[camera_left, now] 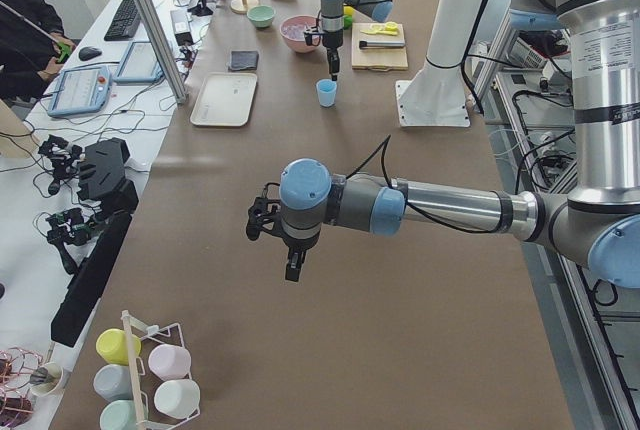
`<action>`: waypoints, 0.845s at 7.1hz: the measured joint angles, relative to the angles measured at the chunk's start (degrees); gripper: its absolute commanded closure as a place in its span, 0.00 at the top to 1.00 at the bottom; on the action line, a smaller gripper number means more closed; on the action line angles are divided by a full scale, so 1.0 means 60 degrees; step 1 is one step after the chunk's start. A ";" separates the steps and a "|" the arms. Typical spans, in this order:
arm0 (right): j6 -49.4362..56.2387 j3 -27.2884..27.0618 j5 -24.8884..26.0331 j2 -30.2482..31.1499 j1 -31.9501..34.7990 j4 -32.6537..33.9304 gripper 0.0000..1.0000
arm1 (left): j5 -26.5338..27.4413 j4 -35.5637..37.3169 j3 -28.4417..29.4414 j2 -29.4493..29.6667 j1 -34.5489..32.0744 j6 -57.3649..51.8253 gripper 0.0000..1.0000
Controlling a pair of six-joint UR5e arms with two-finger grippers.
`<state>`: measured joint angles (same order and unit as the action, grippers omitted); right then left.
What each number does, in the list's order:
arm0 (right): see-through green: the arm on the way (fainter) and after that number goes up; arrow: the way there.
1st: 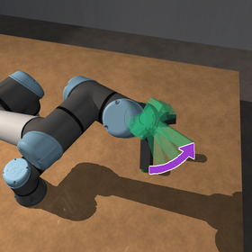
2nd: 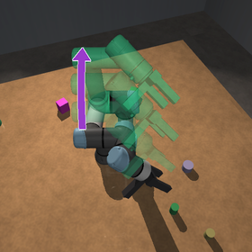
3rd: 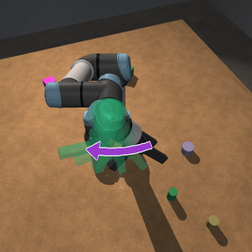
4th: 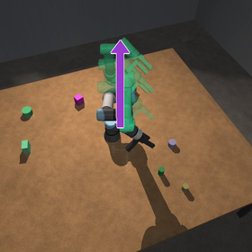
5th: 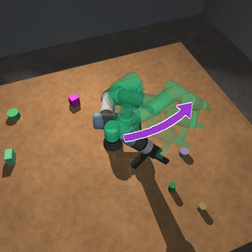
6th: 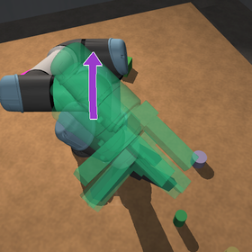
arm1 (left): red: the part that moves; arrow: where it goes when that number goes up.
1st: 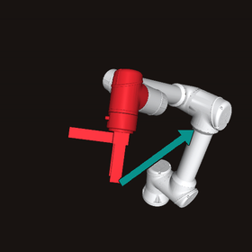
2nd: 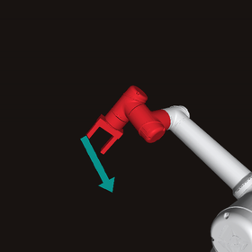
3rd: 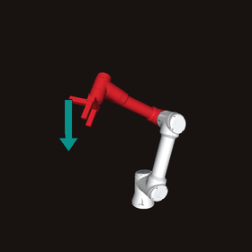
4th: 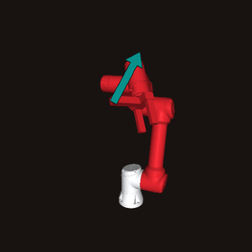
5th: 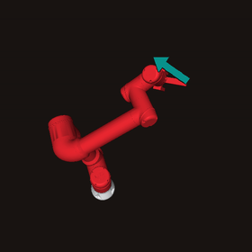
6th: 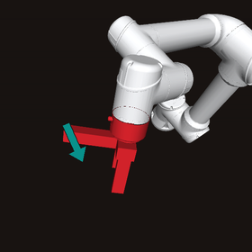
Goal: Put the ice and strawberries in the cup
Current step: 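Carry the ice cube with the right gripper to the blue cup and drop it, then move the right gripper back over the pink bowl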
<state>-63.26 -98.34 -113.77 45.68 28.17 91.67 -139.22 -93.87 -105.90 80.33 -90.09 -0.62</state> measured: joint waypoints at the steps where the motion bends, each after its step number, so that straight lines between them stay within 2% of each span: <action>1: 0.0010 -0.0209 -0.0060 0.0188 0.0226 0.0046 0.64 | 0.0000 0.0000 0.0002 0.0000 0.0000 0.0000 0.97; 3: 0.0015 -0.0998 -0.0120 0.1086 0.0840 0.0123 0.72 | 0.0000 0.0000 -0.0040 -0.0004 -0.0023 0.0000 0.97; 6: 0.0399 -0.1828 -0.0324 0.2251 0.2085 0.0660 0.71 | 0.0000 0.0000 -0.0140 -0.0014 -0.0094 0.0003 0.97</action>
<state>-60.87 -109.31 -115.71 59.18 40.68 95.63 -139.22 -93.87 -106.74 80.25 -90.65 -0.60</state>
